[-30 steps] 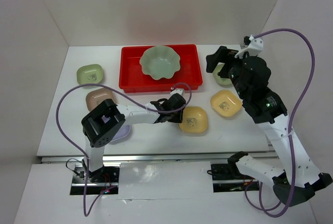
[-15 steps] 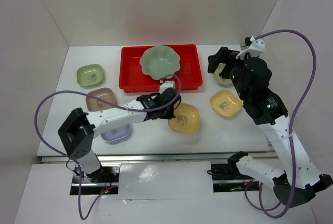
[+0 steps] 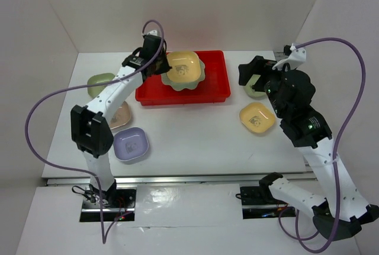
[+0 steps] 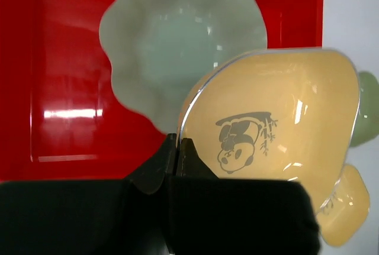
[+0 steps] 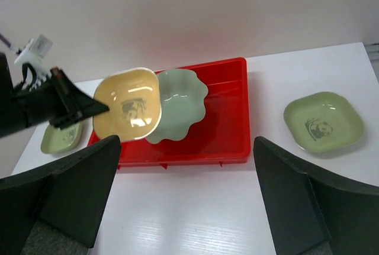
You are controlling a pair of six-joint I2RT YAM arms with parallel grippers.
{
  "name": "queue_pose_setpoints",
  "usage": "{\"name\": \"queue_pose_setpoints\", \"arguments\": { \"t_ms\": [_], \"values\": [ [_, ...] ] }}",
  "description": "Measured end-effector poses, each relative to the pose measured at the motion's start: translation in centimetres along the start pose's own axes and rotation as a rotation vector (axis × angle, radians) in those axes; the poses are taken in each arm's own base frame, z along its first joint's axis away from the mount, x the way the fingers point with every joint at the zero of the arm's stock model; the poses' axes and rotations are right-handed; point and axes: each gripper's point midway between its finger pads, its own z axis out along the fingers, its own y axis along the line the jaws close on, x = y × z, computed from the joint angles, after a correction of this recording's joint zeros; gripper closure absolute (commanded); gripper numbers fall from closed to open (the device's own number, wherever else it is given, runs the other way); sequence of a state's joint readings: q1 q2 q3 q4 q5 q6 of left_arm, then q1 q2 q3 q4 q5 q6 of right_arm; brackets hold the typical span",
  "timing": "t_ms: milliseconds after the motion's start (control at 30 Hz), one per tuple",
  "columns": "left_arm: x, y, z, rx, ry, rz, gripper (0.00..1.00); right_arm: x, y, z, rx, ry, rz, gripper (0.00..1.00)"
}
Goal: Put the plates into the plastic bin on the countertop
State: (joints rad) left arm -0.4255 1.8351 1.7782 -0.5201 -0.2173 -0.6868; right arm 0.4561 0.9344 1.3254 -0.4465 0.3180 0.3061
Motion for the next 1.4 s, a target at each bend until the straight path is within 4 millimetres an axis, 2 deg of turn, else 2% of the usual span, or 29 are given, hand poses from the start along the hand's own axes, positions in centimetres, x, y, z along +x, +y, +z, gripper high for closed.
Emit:
{"name": "queue_pose_setpoints", "arguments": {
  "t_ms": [67, 167, 267, 400, 467, 567, 700, 800, 833, 867, 900, 967, 1000, 1067, 1167, 1233, 1300, 1400],
  "values": [
    [-1.6, 0.1, 1.7, 0.017, -0.012, 0.015, 1.0, 0.4, 0.0, 0.0, -0.003, 0.007, -0.002, 0.0],
    [-4.3, -1.0, 4.3, 0.062, -0.059, 0.045, 1.0, 1.6, 0.2, 0.4, -0.019, 0.035, -0.005, 0.0],
    [-5.6, -1.5, 6.6, 0.089, -0.095, 0.078, 1.0, 3.2, 0.6, 1.0, -0.045, 0.076, -0.005, 0.0],
    [-4.7, -0.2, 9.6, 0.088, -0.077, 0.1, 1.0, 5.0, 0.9, 1.6, -0.068, 0.124, -0.01, 0.0],
    [-3.8, 1.1, 11.1, 0.078, -0.056, 0.1, 1.0, 5.5, 1.0, 1.8, -0.075, 0.137, -0.01, 0.0],
    [-2.8, 3.2, 13.3, 0.054, -0.035, 0.102, 1.0, 6.0, 1.2, 1.9, -0.086, 0.15, -0.01, 0.0],
    [-2.0, 4.8, 15.6, 0.045, -0.022, 0.097, 1.0, 6.5, 1.4, 2.2, -0.096, 0.159, -0.011, 0.0],
    [-1.3, 4.8, 16.8, 0.06, -0.012, 0.097, 0.74, 7.3, 1.3, 2.7, -0.093, 0.181, -0.014, 0.0],
    [-0.9, 4.8, 17.1, 0.064, -0.003, 0.101, 0.6, 7.6, 1.3, 2.9, -0.09, 0.189, -0.014, 0.0],
    [-0.5, 4.7, 17.3, 0.072, 0.007, 0.101, 0.33, 7.9, 1.3, 3.1, -0.087, 0.199, -0.016, 0.0],
    [-0.3, 4.6, 17.5, 0.081, 0.013, 0.104, 0.28, 8.2, 1.3, 3.3, -0.085, 0.207, -0.018, 0.0],
    [0.0, 4.3, 17.5, 0.096, 0.023, 0.097, 0.17, 8.8, 1.2, 3.7, -0.082, 0.223, -0.022, 0.0],
    [-0.1, 4.1, 17.4, 0.106, 0.015, 0.096, 0.01, 9.1, 1.2, 3.8, -0.082, 0.23, -0.023, 0.0],
    [0.2, 3.9, 16.9, 0.125, 0.015, 0.093, 0.01, 9.4, 1.0, 4.0, -0.071, 0.235, -0.024, 0.0],
    [1.0, 3.7, 14.9, 0.124, 0.037, 0.096, 0.01, 9.4, 0.4, 4.4, -0.034, 0.229, -0.028, 0.0],
    [-0.1, 2.8, 13.0, 0.128, 0.021, 0.101, 0.01, 9.8, -0.3, 4.8, 0.007, 0.228, -0.029, 0.0],
    [-1.9, 1.2, 10.3, 0.143, -0.011, 0.101, 0.01, 10.7, -1.6, 5.6, 0.05, 0.238, -0.022, 0.0],
    [-5.9, -2.0, 4.8, 0.191, -0.095, 0.083, 0.01, 13.4, -5.5, 6.7, 0.164, 0.287, -0.005, 0.0]
  ]
}}
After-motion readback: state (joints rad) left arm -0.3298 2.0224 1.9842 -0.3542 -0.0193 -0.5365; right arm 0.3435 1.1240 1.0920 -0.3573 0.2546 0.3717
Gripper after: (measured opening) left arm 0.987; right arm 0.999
